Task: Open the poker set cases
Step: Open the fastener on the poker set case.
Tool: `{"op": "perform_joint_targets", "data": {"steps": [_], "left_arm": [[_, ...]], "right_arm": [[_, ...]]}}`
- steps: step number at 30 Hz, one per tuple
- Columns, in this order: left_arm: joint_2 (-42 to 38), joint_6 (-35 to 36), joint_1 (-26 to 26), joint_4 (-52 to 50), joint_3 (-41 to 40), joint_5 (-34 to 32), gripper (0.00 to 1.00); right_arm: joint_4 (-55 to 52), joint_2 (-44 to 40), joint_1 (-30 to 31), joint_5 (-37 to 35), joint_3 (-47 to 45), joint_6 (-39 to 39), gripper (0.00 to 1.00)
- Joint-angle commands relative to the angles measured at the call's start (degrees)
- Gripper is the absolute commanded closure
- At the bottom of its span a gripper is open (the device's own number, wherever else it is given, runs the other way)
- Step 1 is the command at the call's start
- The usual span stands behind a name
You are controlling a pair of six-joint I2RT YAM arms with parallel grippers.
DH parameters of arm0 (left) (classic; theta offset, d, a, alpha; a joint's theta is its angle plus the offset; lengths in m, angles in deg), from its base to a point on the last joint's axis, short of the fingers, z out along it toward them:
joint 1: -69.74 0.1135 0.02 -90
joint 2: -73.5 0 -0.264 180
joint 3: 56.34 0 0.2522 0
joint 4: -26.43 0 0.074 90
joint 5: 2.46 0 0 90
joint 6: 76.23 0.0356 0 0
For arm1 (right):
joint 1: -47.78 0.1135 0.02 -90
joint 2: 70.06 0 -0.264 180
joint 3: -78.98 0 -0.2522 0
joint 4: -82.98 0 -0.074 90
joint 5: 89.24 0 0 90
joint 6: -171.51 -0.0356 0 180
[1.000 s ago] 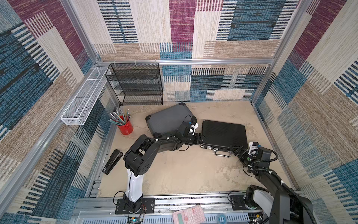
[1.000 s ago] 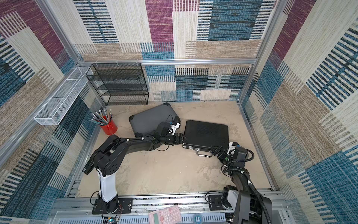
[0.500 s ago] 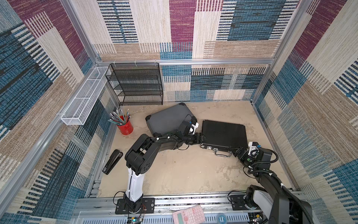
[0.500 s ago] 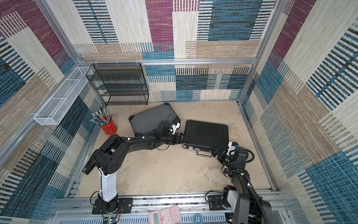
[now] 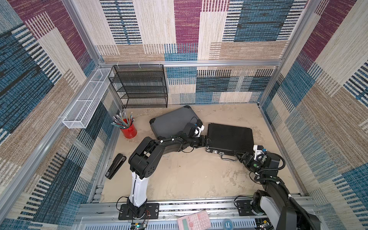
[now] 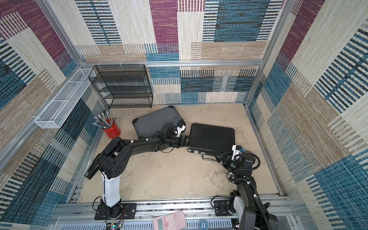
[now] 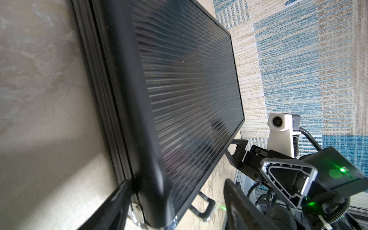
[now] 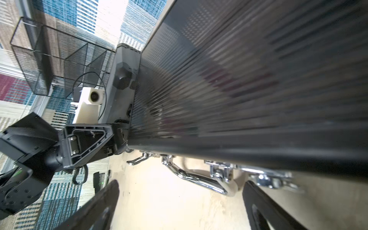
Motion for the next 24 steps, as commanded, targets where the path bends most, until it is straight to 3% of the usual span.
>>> {"op": "perform_joint_targets", "data": {"steps": [1, 11, 24], "left_arm": [[-0.1, 1.6, -0.1, 0.9, 0.7, 3.1, 0.26], [-1.3, 2.7, -0.2, -0.7, 0.7, 1.7, 0.26], [-1.8, 3.4, -0.2, -1.4, 0.7, 1.8, 0.26]], "right_arm": [[1.7, -0.7, 0.0, 2.3, -0.4, -1.9, 0.02], [-7.0, 2.9, -0.2, -8.5, 2.3, 2.0, 0.01], [-3.2, 9.3, -2.8, -9.6, 3.9, 3.9, 0.01]]}}
